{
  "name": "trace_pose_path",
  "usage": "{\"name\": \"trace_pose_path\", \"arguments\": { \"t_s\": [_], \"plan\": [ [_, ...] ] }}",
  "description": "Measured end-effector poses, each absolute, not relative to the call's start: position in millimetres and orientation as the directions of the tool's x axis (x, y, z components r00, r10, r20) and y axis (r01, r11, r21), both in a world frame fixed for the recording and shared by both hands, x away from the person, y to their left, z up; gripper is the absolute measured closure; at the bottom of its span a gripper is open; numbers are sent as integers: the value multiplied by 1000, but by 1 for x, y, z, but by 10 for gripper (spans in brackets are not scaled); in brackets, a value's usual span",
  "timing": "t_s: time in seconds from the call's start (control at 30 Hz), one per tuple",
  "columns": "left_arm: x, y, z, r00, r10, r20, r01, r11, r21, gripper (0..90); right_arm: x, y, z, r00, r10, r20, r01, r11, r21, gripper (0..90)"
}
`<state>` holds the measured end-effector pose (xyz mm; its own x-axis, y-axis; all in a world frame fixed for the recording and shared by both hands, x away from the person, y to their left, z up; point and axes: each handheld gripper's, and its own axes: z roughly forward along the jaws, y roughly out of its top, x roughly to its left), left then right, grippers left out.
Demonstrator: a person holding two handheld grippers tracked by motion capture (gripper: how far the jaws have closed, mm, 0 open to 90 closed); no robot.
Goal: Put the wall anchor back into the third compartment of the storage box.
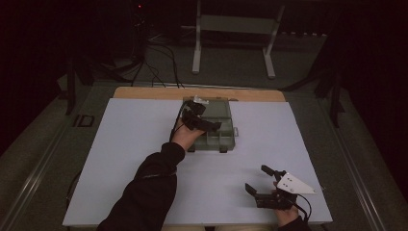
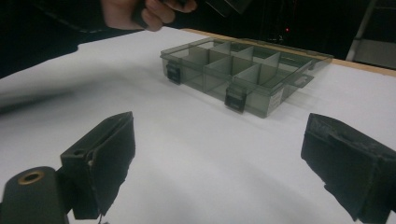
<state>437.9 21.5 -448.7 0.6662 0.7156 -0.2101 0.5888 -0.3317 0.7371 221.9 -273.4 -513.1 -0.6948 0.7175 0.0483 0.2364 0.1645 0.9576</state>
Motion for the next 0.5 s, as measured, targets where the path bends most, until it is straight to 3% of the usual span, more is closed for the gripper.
{"name": "trace_pose_path", "arguments": {
  "t_s": [0.5],
  "plan": [
    [378,76,-439,771,599,-217,483,-327,812,0,220,-270,-511,-697,716,39,231,172,958,99]
  ]
}}
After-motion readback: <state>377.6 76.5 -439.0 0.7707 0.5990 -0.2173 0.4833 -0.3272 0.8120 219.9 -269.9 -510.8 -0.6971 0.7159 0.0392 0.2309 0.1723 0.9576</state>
